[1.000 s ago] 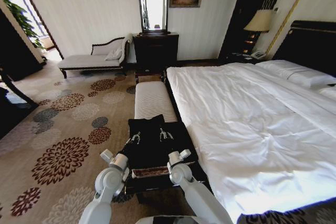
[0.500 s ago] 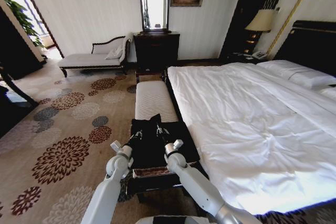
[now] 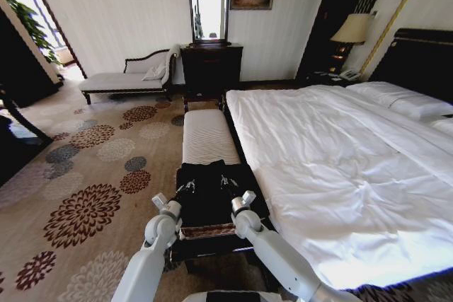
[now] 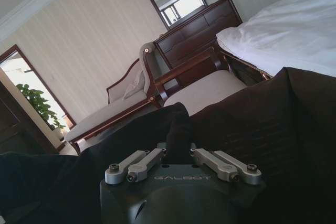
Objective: Fold the clothes on the bed and place them into the basket.
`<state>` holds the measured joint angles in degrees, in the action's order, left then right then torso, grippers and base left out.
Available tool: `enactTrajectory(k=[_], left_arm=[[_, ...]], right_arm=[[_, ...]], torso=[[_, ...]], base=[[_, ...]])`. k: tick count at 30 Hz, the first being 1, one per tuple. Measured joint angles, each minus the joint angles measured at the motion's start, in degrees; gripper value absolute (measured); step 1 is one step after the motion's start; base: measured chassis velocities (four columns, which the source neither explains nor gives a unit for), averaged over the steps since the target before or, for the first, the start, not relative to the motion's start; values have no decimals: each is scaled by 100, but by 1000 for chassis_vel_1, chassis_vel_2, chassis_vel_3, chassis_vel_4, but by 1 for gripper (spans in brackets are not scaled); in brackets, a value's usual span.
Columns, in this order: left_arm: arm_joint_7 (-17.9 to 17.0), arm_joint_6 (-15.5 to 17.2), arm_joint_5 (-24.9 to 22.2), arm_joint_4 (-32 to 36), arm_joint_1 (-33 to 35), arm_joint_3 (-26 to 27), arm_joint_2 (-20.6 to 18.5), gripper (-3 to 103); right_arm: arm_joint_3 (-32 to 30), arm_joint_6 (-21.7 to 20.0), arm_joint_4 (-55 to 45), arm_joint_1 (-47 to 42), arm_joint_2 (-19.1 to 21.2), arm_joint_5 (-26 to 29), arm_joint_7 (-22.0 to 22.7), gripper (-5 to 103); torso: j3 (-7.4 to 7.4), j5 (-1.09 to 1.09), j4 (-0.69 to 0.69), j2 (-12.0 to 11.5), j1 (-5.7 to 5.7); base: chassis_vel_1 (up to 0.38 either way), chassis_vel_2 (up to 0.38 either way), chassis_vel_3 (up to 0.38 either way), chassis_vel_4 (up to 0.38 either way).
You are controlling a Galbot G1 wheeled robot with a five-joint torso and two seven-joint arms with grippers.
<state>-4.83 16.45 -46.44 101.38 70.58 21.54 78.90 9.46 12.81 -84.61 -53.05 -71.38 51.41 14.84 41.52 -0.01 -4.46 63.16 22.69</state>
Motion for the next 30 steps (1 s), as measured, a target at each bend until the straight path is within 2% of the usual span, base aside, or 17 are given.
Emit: enactTrajectory(k=[8, 17, 18, 19, 20, 22, 23, 24, 25, 26, 29, 30], left_arm=[[-27, 27, 172, -346, -50, -106, 119, 9], [-152, 64, 184, -308, 2, -126, 203, 7], [-172, 64, 184, -254, 20, -125, 193, 17], [-187, 65, 185, -232, 25, -124, 179, 22], [-187, 65, 185, -232, 25, -124, 179, 22], [-225, 66, 263, -228, 25, -120, 163, 33], [-238, 67, 326, -235, 25, -118, 158, 33], [-236, 72, 446, -251, 25, -119, 146, 38], [-236, 72, 446, -251, 25, -119, 146, 38], [-235, 77, 554, -262, 27, -121, 134, 44], [-264, 108, 874, -279, 44, -124, 87, 60], [-264, 108, 874, -279, 44, -124, 87, 60]], right_arm=[[30, -34, 92, 5, -58, -84, 61, 9], [37, -101, 42, -41, -8, -109, 122, 9], [48, -107, 8, -71, 16, -91, 105, 14], [43, -108, -2, -75, 20, -85, 93, 20], [43, -108, -2, -75, 20, -85, 93, 20], [37, -108, -9, -83, 18, -90, 84, 30], [35, -108, -10, -86, 17, -92, 83, 36], [33, -108, -13, -91, 15, -95, 83, 41], [33, -108, -13, -91, 15, -95, 83, 41], [33, -109, -13, -97, 14, -97, 84, 41], [19, -116, -15, -110, 25, -122, 88, 57], [19, -116, -15, -110, 25, -122, 88, 57]], torso=[[-1, -1, -1, 1, -1], [0, 1, 1, 1, 0], [1, 2, 0, 0, 0], [1, 1, 1, -1, 0], [1, 1, 1, -1, 0], [1, 2, 0, -1, 1], [1, 2, 0, -1, 1], [1, 2, 0, -1, 2], [1, 2, 0, -1, 2], [1, 1, 0, -1, 1], [1, 0, -2, -1, 1], [1, 0, -2, -1, 1]], base=[[0, 0, 0, 0], [0, 0, 0, 0], [0, 0, 0, 0], [0, 0, 0, 0], [0, 0, 0, 0], [0, 0, 0, 0], [0, 0, 0, 0], [0, 0, 0, 0], [0, 0, 0, 0], [0, 0, 0, 0], [0, 0, 0, 0], [0, 0, 0, 0]])
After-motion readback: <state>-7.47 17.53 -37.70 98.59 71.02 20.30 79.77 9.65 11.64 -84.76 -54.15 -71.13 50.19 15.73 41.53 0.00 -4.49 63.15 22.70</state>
